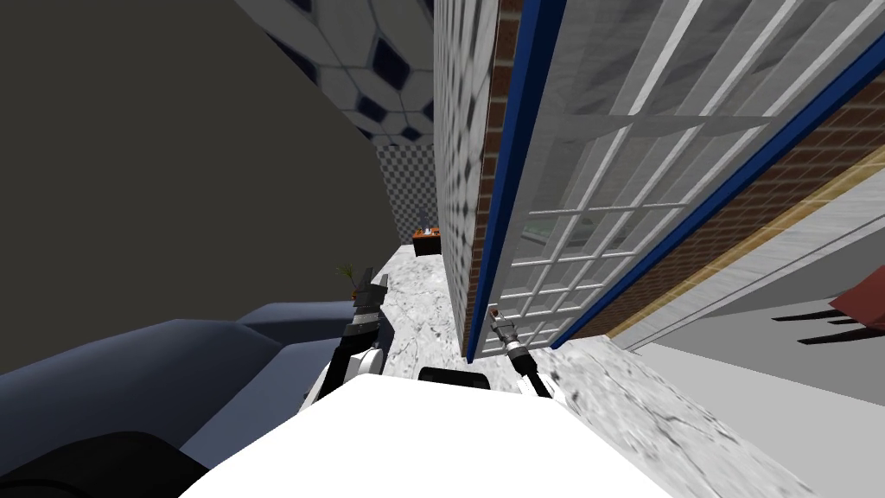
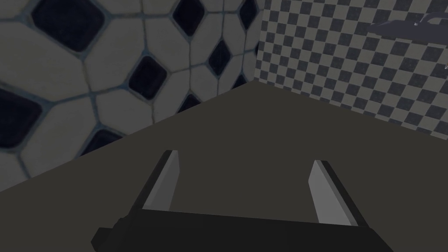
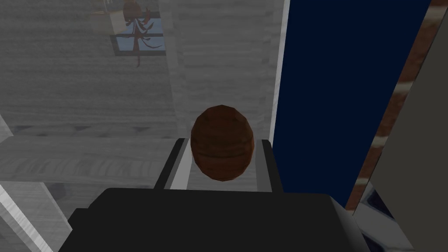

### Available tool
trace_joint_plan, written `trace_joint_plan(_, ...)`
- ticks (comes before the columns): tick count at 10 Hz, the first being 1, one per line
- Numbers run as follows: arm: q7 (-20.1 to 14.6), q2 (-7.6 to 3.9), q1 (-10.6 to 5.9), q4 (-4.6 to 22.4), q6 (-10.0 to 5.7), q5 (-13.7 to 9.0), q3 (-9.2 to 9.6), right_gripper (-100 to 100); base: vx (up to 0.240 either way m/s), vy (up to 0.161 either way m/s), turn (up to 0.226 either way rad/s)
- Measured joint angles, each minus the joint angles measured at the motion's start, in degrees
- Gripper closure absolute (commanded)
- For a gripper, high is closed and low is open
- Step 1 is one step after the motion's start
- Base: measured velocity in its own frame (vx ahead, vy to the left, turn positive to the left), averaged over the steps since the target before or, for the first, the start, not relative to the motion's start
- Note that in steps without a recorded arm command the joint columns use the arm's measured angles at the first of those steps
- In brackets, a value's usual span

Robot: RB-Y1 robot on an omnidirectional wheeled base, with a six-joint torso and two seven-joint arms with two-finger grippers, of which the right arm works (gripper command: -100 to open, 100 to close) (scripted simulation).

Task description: Pull the door open

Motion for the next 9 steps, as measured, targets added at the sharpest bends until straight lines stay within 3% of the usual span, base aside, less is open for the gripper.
trace_joint_plan(4, 0.0, 0.01, -0.04, 0.0, 0.04, 0.0, -0.01, 100, -0.012, -0.003, 0.007)
trace_joint_plan(7, -3.2, -0.55, 0.87, -1.0, 0.23, -0.9, 0.04, 100, -0.108, -0.015, 0.025)
trace_joint_plan(9, -5.8, -1.15, 0.58, 1.1, -0.68, -2.0, -0.18, 100, -0.122, -0.007, 0.033)
